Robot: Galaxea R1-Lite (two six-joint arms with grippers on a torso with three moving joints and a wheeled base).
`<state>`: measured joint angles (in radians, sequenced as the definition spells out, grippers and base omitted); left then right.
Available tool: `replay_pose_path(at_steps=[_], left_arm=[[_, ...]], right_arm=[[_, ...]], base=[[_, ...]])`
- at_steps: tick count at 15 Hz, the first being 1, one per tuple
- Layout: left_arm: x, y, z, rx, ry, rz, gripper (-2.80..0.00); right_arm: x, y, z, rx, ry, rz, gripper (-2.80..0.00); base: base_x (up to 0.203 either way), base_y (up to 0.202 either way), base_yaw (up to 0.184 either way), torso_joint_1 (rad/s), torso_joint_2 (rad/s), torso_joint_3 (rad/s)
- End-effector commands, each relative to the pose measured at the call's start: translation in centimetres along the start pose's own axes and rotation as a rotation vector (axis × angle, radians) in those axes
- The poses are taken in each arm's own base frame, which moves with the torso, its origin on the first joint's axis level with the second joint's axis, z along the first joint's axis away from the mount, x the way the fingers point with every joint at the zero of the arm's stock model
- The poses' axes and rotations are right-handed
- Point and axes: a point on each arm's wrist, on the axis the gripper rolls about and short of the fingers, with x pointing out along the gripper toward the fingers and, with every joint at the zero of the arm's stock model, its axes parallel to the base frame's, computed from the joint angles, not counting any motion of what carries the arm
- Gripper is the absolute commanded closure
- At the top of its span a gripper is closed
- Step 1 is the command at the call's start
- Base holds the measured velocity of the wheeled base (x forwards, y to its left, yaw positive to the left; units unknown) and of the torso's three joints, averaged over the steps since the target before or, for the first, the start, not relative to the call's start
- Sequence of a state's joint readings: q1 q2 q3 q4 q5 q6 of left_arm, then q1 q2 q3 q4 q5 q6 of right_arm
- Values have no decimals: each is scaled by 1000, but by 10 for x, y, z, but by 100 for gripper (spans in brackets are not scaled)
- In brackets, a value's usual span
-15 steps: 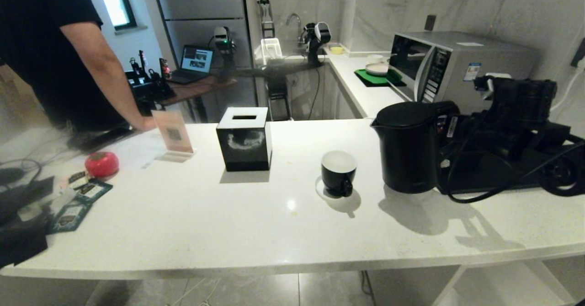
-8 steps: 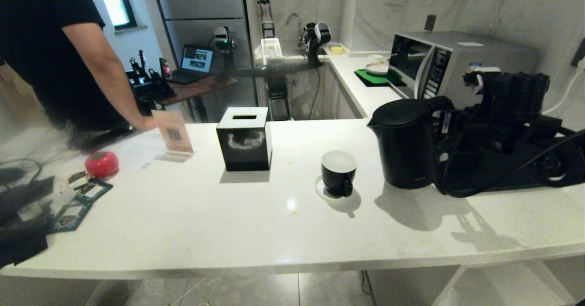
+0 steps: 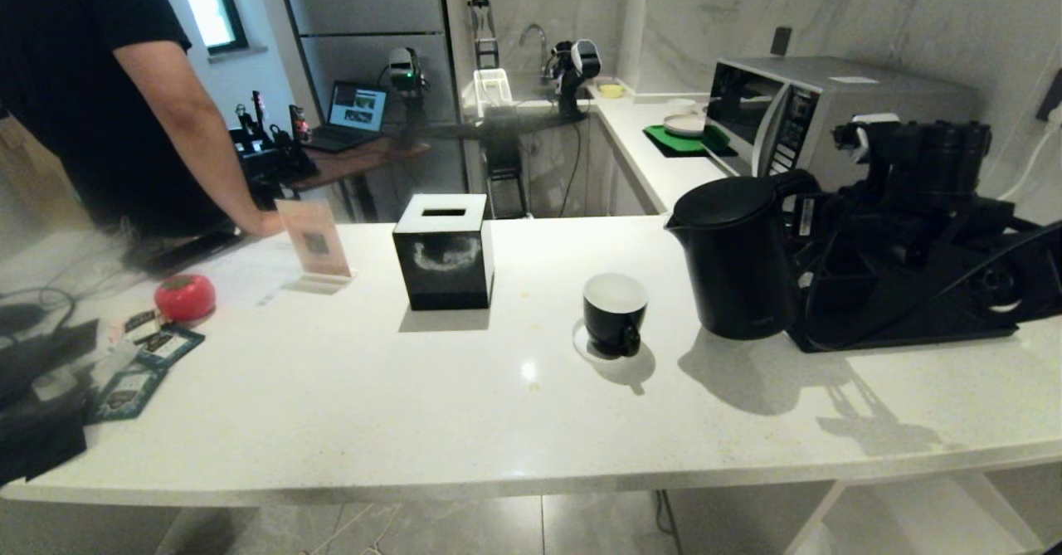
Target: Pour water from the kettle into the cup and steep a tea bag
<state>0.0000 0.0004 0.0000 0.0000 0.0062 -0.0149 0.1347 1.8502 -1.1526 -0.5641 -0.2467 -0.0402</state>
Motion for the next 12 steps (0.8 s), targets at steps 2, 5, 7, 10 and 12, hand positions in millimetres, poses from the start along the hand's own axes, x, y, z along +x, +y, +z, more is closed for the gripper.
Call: replay_pose_path(at_steps=[2,5,7,10,12], left_arm=[[0,0,0,0,0,0,0],[0,0,0,0,0,0,0],[0,0,0,0,0,0,0],[0,0,0,0,0,0,0],[0,0,0,0,0,0,0]], right_arm=[[2,1,3,-23,-5,0,0],[5,2,6,-51,-13,-1,0],[7,2,7,-72,-15,0,0],[9,6,9,-104,-24,7,0],[9,9,9,-124,-29,15,0]], base=[[0,0,0,0,0,0],[0,0,0,0,0,0],[0,0,0,0,0,0],[0,0,0,0,0,0],[0,0,0,0,0,0]])
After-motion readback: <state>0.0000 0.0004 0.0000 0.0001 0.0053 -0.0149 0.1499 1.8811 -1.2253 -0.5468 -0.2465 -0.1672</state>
